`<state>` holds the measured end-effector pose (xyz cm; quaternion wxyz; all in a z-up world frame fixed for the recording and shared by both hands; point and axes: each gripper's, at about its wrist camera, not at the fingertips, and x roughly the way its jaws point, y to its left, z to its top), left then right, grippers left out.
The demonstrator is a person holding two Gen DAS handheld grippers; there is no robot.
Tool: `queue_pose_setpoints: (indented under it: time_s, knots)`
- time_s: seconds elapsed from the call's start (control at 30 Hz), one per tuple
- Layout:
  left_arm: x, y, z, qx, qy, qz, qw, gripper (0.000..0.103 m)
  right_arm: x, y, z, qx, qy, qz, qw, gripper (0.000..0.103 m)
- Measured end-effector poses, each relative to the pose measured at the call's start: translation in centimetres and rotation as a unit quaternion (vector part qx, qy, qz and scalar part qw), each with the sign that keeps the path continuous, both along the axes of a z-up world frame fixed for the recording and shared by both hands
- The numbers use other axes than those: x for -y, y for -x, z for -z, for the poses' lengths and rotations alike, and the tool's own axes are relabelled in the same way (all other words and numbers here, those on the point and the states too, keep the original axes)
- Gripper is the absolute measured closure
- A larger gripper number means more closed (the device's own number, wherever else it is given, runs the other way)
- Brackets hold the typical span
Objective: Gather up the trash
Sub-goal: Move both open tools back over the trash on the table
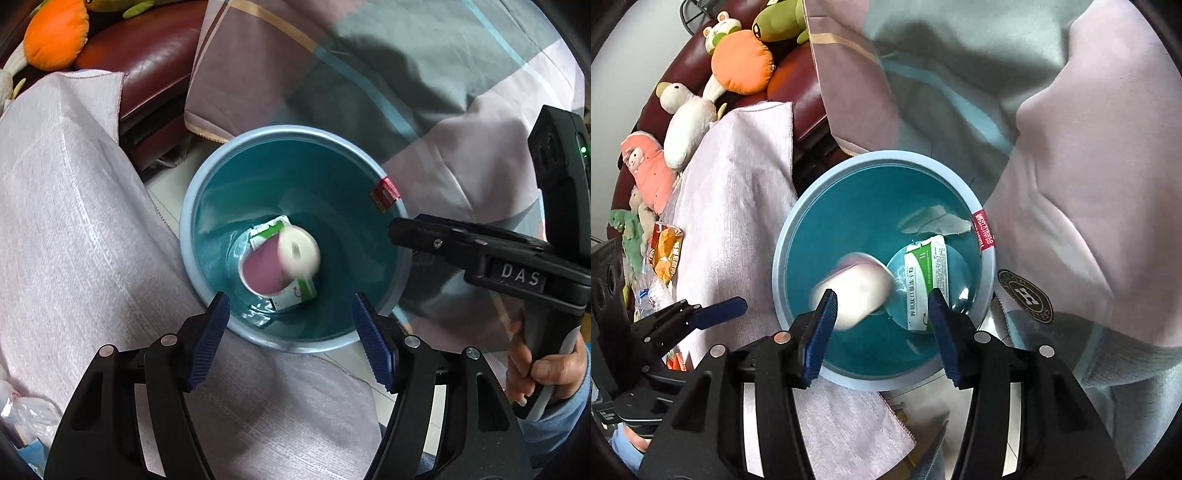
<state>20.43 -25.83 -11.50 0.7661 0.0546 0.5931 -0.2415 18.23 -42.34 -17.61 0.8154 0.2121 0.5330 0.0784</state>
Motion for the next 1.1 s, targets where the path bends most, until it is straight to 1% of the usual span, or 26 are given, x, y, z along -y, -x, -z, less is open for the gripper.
queue_pose_setpoints:
  time_s: [0.17,0.2,0.23,0.27,0.3,0.33,0.4,0.53,0.67,0.8,0.97,1.1]
  knots:
    - [-1.1,0.8,-0.4,-0.002,0.006,-0.009,0.9999,0.033,-0.2,0.1,-0.3,-0.003,0.004,0.004,1.000,0.051]
    - [-1.4,1.1,-0.7,0.000,0.008,-0.011,0.9999,0.033,-0.3,0.2,-0.3,-0.003,0.006,0.004,1.000,0.046]
    - [-1.6,1.3,-1.0,0.003,0.009,-0.013,0.9999,0.027,-0.4,0.3,-0.5,-0.003,0.010,0.004,1.000,0.042]
    - [-1.9,1.6,-1.4,0.009,0.010,-0.017,0.9998,0.020,-0.5,0.4,-0.7,-0.003,0.013,0.004,1.000,0.041]
    - [-2.2,1.8,-1.7,0.015,0.011,-0.020,0.9996,0.018,-0.7,0.5,-0.9,-0.003,0.016,0.003,1.000,0.040]
    - [-2.4,2.1,-2.2,0.021,0.013,-0.022,0.9995,0.017,-0.9,0.6,-1.2,-0.003,0.016,0.001,1.000,0.036]
    - [-3.3,2.8,-3.0,0.027,0.019,-0.027,0.9991,0.016,-1.4,0.8,-1.8,-0.001,0.021,-0.001,1.000,0.031]
    - [-5.7,4.2,-4.5,0.037,0.024,-0.044,0.9981,0.016,-2.7,1.5,-3.0,0.001,0.025,-0.010,1.000,0.029]
    - [-8.4,5.7,-6.5,0.050,0.027,-0.063,0.9964,0.015,-4.7,2.2,-4.3,0.009,0.028,-0.022,0.999,0.029]
    - [-11.7,7.4,-8.7,0.076,0.023,-0.091,0.9927,0.013,-7.9,3.2,-5.4,0.017,0.032,-0.048,0.998,0.028]
    - [-17.2,9.7,-10.5,0.099,0.027,-0.137,0.9852,0.013,-12.2,4.2,-6.4,0.020,0.039,-0.085,0.995,0.028]
    - [-21.1,11.3,-10.9,0.111,0.029,-0.172,0.9783,0.013,-15.5,5.1,-7.0,0.021,0.047,-0.117,0.992,0.028]
